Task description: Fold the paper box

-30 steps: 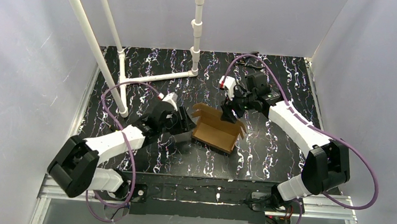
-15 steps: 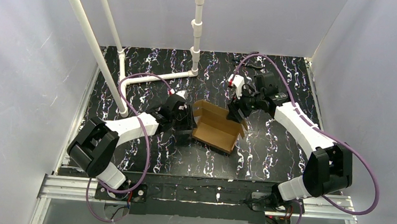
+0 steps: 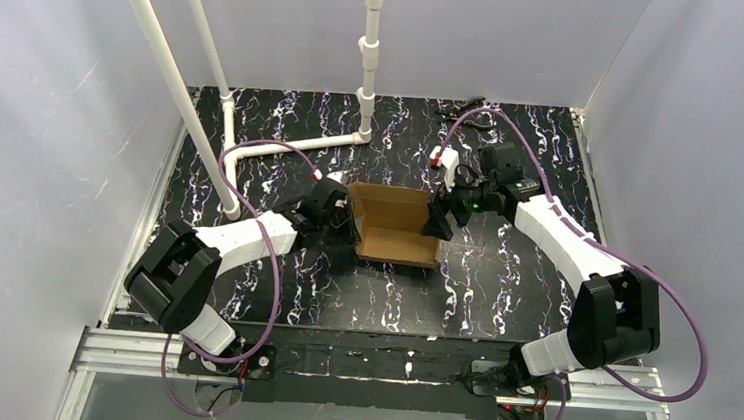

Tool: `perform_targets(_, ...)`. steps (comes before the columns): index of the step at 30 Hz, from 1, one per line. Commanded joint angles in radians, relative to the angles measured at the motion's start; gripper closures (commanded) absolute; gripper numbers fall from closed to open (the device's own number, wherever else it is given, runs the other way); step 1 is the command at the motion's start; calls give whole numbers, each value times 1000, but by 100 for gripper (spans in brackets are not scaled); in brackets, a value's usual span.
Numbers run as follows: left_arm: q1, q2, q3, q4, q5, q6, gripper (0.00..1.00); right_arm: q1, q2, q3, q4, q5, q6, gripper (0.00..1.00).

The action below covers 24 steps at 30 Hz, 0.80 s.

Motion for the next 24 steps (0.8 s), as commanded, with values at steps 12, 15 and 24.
perform_targets(12, -6, -202, 52, -240, -116, 110, 59, -25, -20, 133, -218, -265, -221, 2)
perform_targets(15, -6, -332, -20, -277, -124, 55, 66, -54, -25, 237, -339, -297, -299, 2)
perform_targets(24, -42, -462, -403, 52, 95, -362, 91, -62, 69, 424, -197, -171, -48, 13)
